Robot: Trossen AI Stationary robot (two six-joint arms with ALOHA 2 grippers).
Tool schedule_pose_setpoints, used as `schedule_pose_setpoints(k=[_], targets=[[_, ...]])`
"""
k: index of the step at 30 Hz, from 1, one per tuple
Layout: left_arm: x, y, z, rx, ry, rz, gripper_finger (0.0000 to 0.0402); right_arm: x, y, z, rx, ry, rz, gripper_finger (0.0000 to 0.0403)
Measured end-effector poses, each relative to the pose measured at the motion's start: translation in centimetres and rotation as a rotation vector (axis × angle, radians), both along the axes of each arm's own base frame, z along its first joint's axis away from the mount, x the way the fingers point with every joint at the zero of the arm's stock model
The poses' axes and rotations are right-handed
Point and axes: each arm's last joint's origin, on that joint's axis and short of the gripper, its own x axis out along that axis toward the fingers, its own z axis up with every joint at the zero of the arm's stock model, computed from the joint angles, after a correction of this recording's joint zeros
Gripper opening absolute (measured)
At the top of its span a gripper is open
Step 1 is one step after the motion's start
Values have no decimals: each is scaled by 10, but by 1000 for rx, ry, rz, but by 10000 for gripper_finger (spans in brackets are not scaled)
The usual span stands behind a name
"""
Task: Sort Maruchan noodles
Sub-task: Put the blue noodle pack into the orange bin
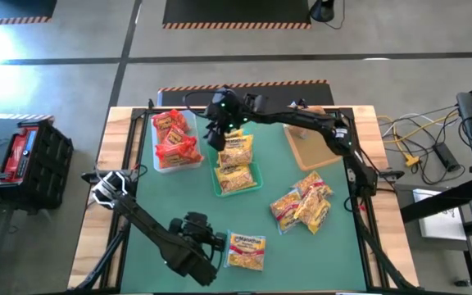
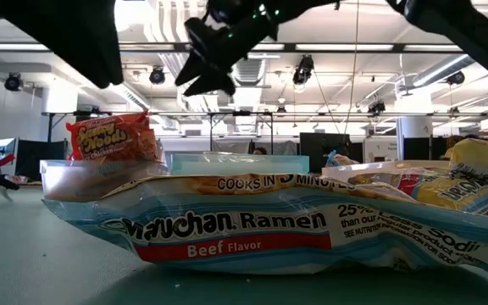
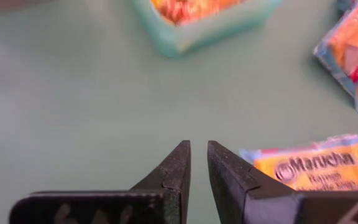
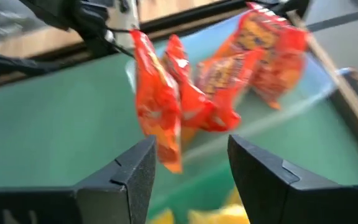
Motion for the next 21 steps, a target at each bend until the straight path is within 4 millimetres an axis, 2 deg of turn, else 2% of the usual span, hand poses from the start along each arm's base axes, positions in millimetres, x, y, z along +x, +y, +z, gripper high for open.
schedule_pose_setpoints(k=[6, 12, 16, 21], targets=[[-8, 5, 0, 47, 50, -30, 38, -33, 7, 34, -106, 55, -24, 180], [-16, 16, 0, 96, 25, -56, 38, -80, 22, 58, -113, 79, -39, 178], [-18, 20, -6, 112, 10, -95, 38, -115, 37, 61, -80, 93, -77, 176], [-20, 30, -11, 156, 14, -159, 38, -155, 66, 45, 31, 142, -111, 176]])
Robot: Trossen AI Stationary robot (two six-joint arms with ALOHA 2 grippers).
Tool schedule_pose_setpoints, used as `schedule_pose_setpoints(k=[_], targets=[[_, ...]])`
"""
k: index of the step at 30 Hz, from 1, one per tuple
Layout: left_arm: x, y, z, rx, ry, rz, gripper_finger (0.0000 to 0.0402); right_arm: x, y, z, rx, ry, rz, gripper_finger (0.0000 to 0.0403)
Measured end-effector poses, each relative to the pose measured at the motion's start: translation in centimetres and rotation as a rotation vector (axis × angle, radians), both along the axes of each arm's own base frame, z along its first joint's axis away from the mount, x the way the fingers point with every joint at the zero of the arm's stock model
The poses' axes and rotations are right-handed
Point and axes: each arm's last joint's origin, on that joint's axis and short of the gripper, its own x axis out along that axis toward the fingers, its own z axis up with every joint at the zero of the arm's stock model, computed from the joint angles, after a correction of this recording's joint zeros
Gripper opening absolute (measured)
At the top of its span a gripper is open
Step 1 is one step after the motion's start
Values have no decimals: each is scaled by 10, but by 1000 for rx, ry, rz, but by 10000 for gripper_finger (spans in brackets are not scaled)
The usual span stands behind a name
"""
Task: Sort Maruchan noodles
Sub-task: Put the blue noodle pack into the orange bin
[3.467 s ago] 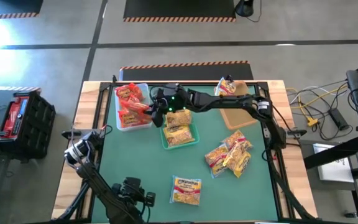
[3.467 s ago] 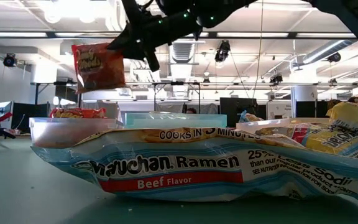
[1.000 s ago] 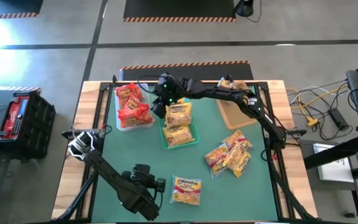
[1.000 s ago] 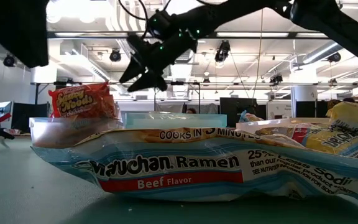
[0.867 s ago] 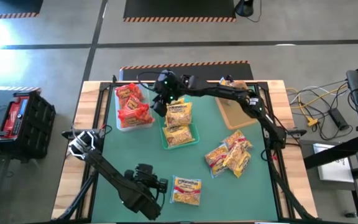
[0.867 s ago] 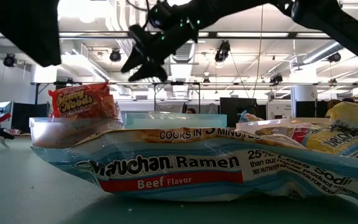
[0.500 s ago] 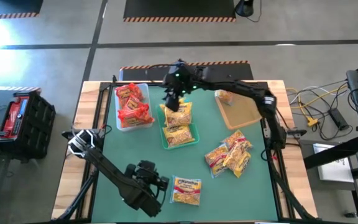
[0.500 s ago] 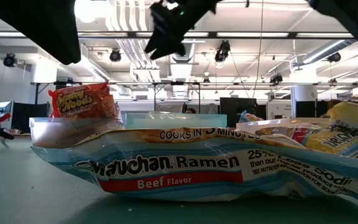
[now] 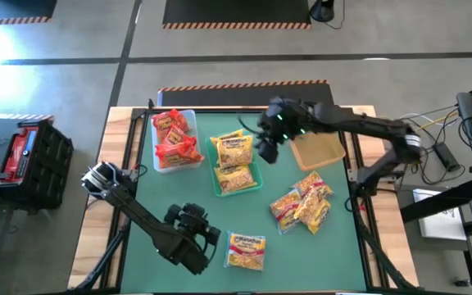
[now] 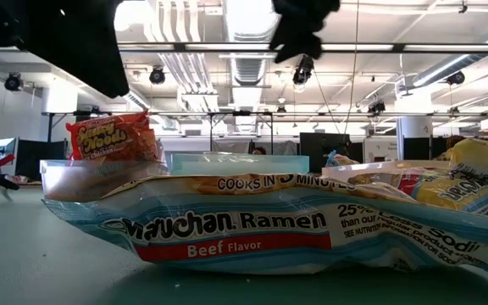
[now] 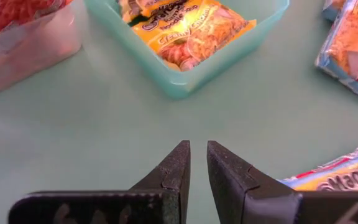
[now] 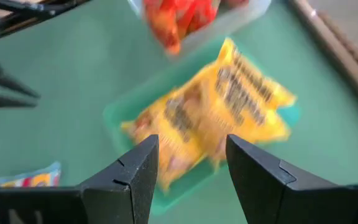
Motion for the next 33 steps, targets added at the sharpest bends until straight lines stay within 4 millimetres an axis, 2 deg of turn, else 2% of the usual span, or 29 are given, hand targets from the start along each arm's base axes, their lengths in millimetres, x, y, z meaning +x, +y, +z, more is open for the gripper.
schedule_pose_setpoints(k=[7, 14, 18, 22, 25, 33], targets=[[3, 9, -16, 11, 19, -90, 38, -44, 56, -35, 86, -1, -105, 176], [9, 17, -50, 33, 41, -255, 38, -71, 100, -72, 193, -50, -221, 176], [20, 32, -63, -30, 88, -334, 38, -77, 118, -87, 263, -68, -248, 176], [41, 44, -61, -58, 68, -472, 38, -78, 131, -96, 294, -51, -268, 176], [50, 44, -57, -48, 33, -547, 38, -76, 139, -101, 300, -28, -255, 176], [57, 35, -50, -66, -73, -588, 38, -71, 154, -115, 279, 50, -160, 176]])
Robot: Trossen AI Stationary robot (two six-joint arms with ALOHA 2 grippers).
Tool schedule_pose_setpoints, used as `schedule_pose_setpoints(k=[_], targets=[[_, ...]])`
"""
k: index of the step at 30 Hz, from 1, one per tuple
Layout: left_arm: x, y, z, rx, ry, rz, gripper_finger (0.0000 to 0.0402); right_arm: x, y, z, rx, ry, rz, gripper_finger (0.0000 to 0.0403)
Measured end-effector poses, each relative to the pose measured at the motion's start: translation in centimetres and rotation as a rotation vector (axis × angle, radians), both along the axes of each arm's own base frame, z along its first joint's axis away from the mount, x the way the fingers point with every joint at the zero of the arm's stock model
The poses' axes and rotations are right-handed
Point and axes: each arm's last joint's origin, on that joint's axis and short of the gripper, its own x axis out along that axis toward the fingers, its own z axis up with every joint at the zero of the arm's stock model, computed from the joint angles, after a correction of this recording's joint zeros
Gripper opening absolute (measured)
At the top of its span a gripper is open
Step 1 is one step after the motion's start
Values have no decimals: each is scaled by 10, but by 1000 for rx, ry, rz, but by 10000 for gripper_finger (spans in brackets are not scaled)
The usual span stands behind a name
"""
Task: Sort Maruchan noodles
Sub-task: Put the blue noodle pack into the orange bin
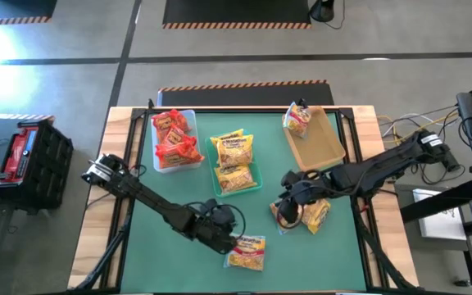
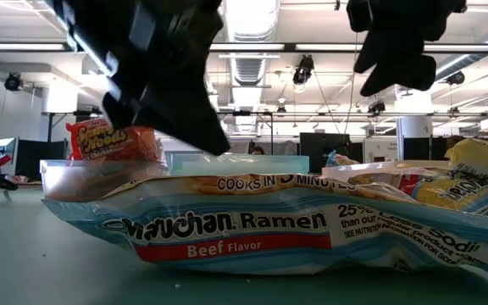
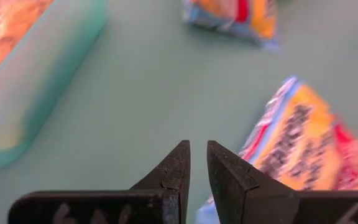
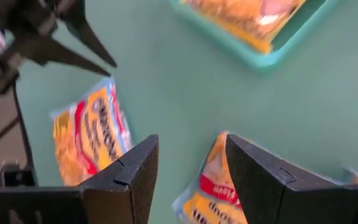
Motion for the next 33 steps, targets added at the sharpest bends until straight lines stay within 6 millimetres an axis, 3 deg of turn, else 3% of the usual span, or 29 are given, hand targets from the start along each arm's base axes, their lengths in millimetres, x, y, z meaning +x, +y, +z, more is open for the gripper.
schedule_pose_setpoints(k=[6, 13, 20, 27, 33], targets=[[12, -11, 18, -144, -123, 20, 38, 2, 12, -11, 43, 63, 122, 176], [15, -55, 48, -463, -230, 123, 38, 3, 36, -23, 27, 88, 216, 176], [34, -100, 34, -634, -179, 288, 38, 18, 58, -40, 19, 34, 295, 176], [63, -126, 20, -577, 56, 396, 38, 27, 66, -60, 13, 71, 356, 176], [68, -128, 16, -378, 286, 474, 38, 29, 68, -68, 4, 97, 384, 176]])
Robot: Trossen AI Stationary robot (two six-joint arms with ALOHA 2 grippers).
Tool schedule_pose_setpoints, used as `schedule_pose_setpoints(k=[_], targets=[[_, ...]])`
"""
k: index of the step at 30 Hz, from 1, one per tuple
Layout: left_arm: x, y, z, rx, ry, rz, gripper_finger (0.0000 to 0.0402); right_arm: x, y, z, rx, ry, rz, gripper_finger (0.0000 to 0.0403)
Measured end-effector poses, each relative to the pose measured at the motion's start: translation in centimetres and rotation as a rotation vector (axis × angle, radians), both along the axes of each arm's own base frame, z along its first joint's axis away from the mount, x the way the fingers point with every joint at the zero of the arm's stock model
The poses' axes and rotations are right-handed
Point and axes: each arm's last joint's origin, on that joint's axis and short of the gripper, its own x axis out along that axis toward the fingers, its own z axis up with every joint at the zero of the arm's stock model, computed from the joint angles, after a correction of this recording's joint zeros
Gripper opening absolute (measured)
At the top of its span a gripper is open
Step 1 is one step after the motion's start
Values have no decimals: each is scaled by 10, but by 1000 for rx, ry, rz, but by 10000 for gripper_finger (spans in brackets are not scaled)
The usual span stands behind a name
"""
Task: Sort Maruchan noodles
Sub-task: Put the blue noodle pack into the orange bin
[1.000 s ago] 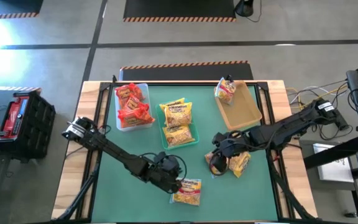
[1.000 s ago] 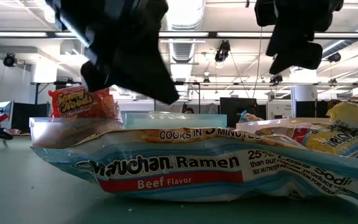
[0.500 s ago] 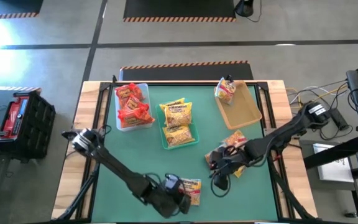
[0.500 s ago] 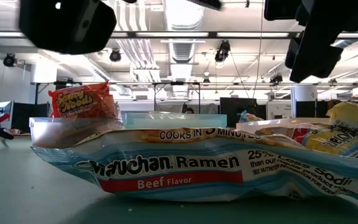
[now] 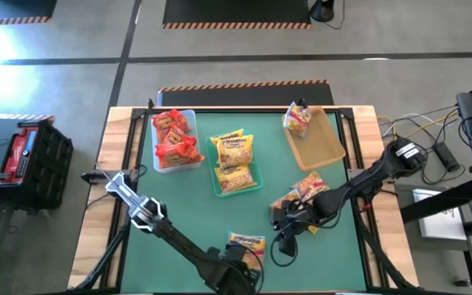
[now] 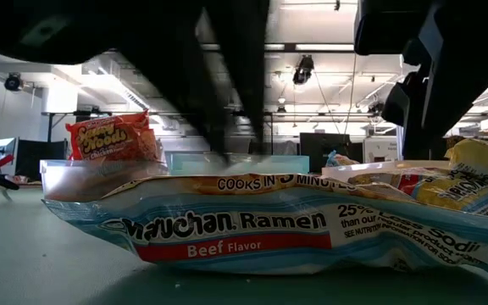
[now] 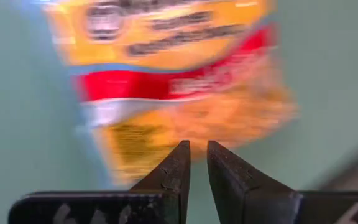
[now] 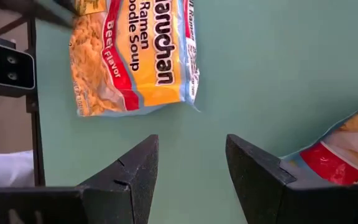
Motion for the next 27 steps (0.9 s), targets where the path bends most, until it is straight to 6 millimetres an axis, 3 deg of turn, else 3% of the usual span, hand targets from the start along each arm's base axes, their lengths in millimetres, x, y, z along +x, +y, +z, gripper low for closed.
schedule_pose_setpoints(k=[4, 10, 20, 27], targets=[[5, 1, -13, 14, 110, -23, 37, 0, 0, 0, -4, -3, 7, 176], [26, 9, -39, -44, 122, -100, 7, 0, 0, 2, -2, -9, 8, 176], [46, 44, -41, 121, 154, -320, 0, 0, -1, 2, -31, -23, -6, 176], [47, 51, -44, 153, 189, -376, 0, 4, -12, 5, -43, -35, -31, 182]])
